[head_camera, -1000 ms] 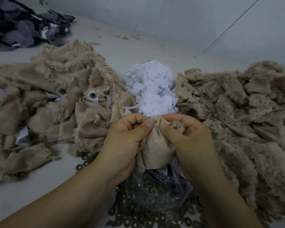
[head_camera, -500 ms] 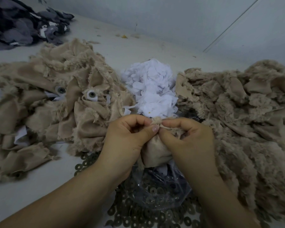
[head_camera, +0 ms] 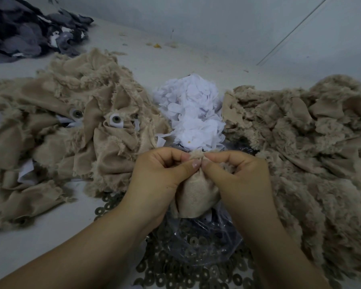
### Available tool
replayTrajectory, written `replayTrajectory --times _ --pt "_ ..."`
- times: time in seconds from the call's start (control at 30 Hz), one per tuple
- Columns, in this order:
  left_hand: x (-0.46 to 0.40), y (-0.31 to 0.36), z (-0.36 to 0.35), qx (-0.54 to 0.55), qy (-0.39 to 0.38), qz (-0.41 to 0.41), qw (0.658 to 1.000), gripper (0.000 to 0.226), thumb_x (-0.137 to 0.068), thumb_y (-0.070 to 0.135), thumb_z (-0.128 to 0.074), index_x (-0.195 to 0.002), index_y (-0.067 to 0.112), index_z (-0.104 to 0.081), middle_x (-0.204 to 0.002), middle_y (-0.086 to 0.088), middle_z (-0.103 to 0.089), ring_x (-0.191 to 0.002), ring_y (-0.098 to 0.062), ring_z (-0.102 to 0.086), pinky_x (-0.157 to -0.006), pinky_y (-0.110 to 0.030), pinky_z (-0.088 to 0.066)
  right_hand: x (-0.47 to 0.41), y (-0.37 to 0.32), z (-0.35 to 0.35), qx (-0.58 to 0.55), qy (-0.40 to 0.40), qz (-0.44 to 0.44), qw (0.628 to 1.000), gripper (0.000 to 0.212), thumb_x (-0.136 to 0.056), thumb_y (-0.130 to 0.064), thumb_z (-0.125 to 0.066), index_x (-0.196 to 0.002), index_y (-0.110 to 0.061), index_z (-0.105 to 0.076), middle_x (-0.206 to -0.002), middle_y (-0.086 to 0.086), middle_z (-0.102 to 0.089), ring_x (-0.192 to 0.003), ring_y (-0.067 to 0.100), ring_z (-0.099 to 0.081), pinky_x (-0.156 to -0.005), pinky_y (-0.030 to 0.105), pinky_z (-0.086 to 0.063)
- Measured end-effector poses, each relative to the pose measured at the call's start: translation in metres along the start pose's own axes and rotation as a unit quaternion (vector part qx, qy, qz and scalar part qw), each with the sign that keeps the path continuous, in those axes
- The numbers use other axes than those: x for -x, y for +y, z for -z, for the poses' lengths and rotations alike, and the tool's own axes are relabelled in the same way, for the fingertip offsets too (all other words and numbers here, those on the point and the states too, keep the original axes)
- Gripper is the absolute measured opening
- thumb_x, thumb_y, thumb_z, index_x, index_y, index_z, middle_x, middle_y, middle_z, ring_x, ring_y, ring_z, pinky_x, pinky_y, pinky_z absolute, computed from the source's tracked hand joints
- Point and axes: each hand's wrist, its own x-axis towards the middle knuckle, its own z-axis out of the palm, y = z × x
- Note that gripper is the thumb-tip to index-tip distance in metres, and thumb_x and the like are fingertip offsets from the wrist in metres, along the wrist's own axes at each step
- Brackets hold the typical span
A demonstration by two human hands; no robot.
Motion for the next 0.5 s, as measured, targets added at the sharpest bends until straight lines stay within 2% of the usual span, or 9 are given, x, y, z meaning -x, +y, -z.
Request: replayTrajectory --times 0.1,0.23,0.33,0.43,0.5 --pt "0.0002 -0.0003 0.0003 -0.006 -0.006 -0.01 1.0 0.007 -0.062 0.017 -0.079 -0.067 0.016 -0.074 -0.073 -0.01 -0.073 -0.071 -0.019 -0.07 -0.068 -0.028 -0.058 -0.0015 -0.0009 0.0002 -0.1 -0.042 -0.063 0.992 0.009 -0.075 -0.017 -0.083 -0.069 -0.014 -0.077 -0.071 0.008 -0.076 -0.069 0.02 -0.074 -0.061 0.026 -0.058" --pt "-0.0009 0.0021 0.0009 -0.025 -0.004 -0.03 0.999 0.011 -0.059 0.018 -0.082 -0.068 0.018 -0.074 -0.073 -0.007 -0.073 -0.071 -0.017 -0.069 -0.066 -0.024 -0.055 -0.0051 0.0029 0.0014 -0.23 -0.11 -0.179 0.95 0.024 -0.063 -0.025 -0.078 -0.074 -0.003 -0.073 -0.079 0.02 -0.074 -0.073 0.026 -0.072 -0.064 0.032 -0.058" --pt "-0.0019 0.0056 0.0014 -0.019 -0.015 -0.012 1.0 0.019 -0.053 0.022 -0.084 -0.067 0.015 -0.073 -0.073 -0.011 -0.072 -0.071 -0.02 -0.068 -0.066 -0.024 -0.056 -0.0058 0.004 0.0015 -0.228 -0.113 -0.208 0.944 0.032 -0.059 -0.025 -0.077 -0.077 0.0 -0.071 -0.082 0.022 -0.069 -0.076 0.029 -0.066 -0.07 0.036 -0.057" --pt "-0.002 0.0082 0.0009 0.046 -0.025 0.043 0.998 0.017 -0.053 0.016 -0.081 -0.065 0.007 -0.072 -0.072 -0.014 -0.072 -0.069 -0.02 -0.07 -0.064 -0.024 -0.056 -0.0044 0.0009 0.0013 -0.226 -0.086 -0.192 0.951 0.017 -0.059 -0.022 -0.074 -0.068 -0.007 -0.074 -0.075 0.019 -0.071 -0.066 0.024 -0.068 -0.057 0.031 -0.056" --pt "-0.0013 0.0095 -0.0002 0.053 -0.02 0.059 0.997 0.011 -0.056 0.013 -0.077 -0.064 0.008 -0.072 -0.07 -0.014 -0.071 -0.067 -0.02 -0.07 -0.062 -0.024 -0.056 -0.0032 0.0 0.0009 -0.223 -0.082 -0.189 0.953 0.007 -0.067 -0.016 -0.074 -0.066 -0.009 -0.075 -0.075 0.02 -0.071 -0.064 0.024 -0.067 -0.055 0.031 -0.057"
